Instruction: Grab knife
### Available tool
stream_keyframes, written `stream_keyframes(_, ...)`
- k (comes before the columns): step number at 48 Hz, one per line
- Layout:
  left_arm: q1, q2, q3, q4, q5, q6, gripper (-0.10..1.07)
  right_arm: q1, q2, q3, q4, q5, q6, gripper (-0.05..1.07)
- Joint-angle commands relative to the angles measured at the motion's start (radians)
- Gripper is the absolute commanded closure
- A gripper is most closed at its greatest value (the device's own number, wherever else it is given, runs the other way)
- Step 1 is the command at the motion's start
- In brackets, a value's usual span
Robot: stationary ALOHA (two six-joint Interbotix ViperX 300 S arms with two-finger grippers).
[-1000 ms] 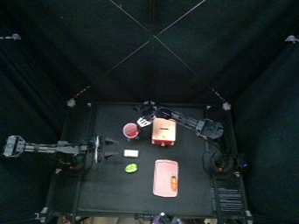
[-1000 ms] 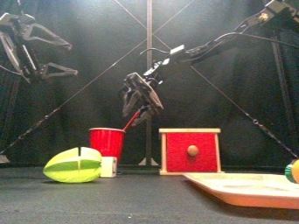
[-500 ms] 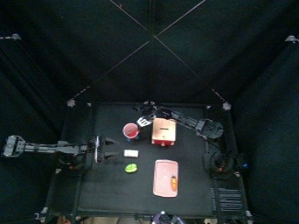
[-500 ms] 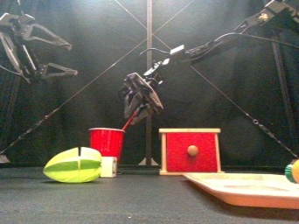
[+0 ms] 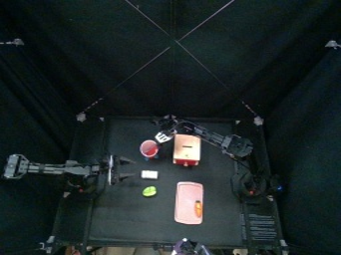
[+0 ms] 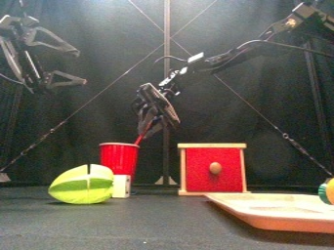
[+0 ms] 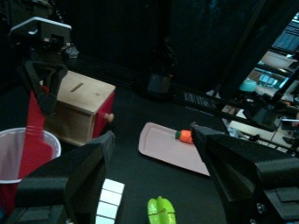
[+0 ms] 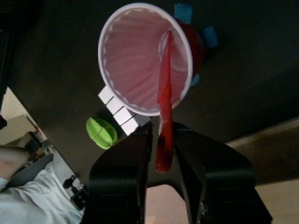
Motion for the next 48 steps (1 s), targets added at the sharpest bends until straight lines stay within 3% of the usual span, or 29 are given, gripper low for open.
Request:
stream_keyframes(1, 0.003, 0.002, -0.011, -0.003, -0.003, 0.002, -0.03, -0.009, -0.020, -0.040, -0.003, 0.002, -0.002, 0.36)
stream_keyframes(10, 0.003, 0.002, -0.009, -0.003, -0.003, 0.002, -0.03, -0.009, -0.002, -0.060, -0.018, 0.005, 0.032, 0.31)
stream_keyframes(21, 0.003, 0.002, -0.009, -0.005, -0.003, 0.002, -0.03, -0.003, 0.008, -0.092, -0.156, 0.067, 0.101, 0.33)
stream_keyframes(29, 0.005, 0.002, -0.009, -0.003, -0.005, 0.002, -0.03, -0.002, 0.015, -0.124, -0.152, 0.084, 0.100, 0.35)
stream_keyframes(48, 0.005, 0.002, -0.008, -0.005, -0.003, 0.002, -0.03, 0.014, 0.078, -0.229, -0.150, 0.137, 0.107, 0.52)
